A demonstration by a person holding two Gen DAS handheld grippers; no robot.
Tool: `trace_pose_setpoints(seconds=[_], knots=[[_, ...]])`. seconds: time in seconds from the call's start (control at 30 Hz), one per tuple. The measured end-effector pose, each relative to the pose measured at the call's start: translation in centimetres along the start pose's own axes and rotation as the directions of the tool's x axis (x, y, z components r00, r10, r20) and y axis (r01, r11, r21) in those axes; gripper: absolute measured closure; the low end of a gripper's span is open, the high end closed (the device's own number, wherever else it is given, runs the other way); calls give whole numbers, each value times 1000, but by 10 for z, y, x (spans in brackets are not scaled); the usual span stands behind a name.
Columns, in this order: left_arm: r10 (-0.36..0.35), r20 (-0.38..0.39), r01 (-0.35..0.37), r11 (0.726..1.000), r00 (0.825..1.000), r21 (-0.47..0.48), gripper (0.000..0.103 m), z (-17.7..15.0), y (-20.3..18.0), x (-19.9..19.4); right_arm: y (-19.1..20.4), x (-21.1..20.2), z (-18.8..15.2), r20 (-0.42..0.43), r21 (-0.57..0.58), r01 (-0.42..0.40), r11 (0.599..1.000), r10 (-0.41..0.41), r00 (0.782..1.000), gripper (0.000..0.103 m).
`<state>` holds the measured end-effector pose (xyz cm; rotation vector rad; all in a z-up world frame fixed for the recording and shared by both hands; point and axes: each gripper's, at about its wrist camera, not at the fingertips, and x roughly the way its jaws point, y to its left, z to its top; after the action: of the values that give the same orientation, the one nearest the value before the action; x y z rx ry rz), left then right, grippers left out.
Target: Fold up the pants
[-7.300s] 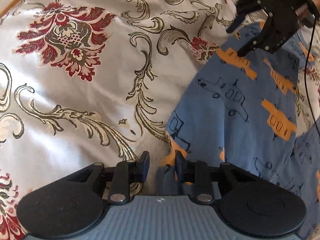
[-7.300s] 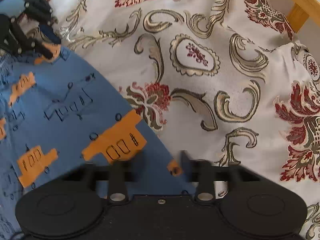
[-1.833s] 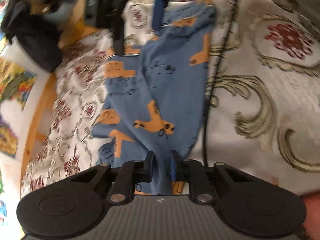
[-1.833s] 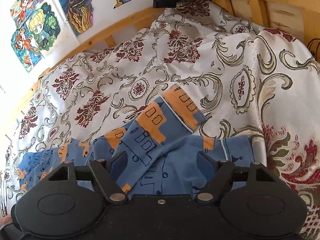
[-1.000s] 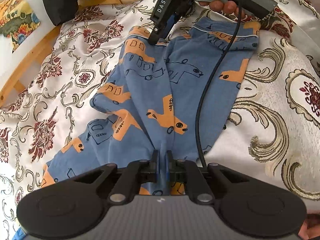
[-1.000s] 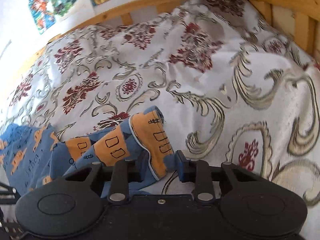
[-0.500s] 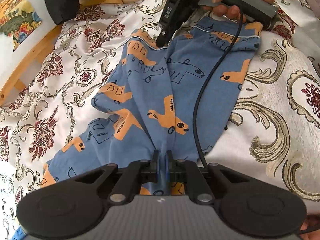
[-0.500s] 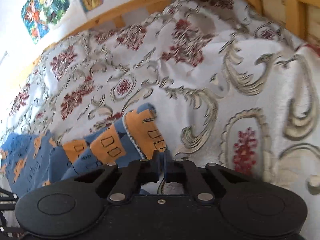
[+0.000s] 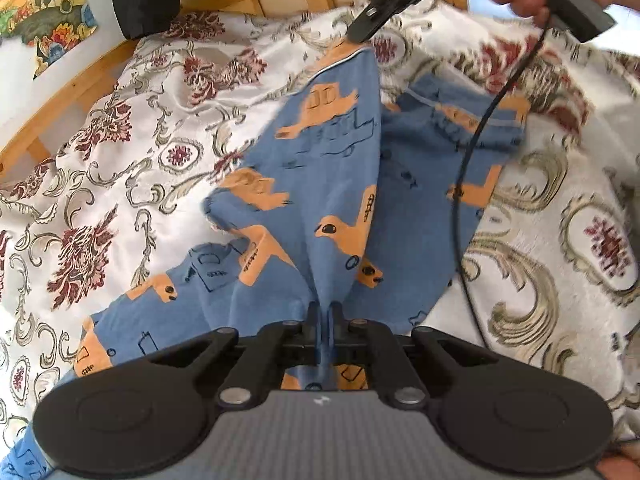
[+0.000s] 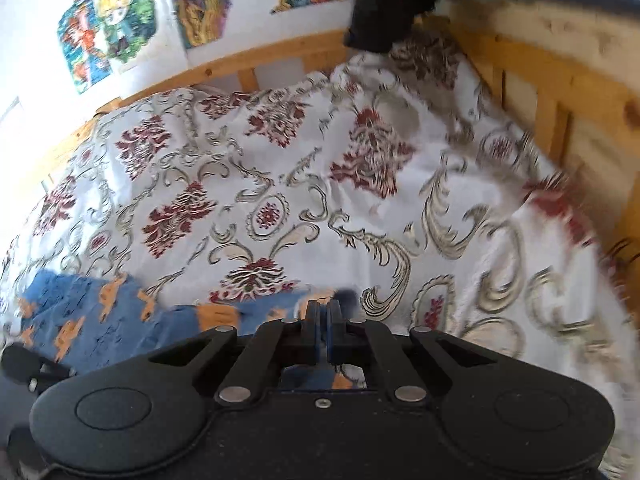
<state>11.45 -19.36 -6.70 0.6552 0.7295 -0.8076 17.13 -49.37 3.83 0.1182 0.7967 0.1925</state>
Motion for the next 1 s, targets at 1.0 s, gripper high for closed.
trace_pose_setpoints(seconds=[1.0], knots=[[-113, 9, 113, 993, 994, 19, 77, -14, -11, -4, 20, -48, -106, -152, -166, 171, 971, -197, 968, 79]])
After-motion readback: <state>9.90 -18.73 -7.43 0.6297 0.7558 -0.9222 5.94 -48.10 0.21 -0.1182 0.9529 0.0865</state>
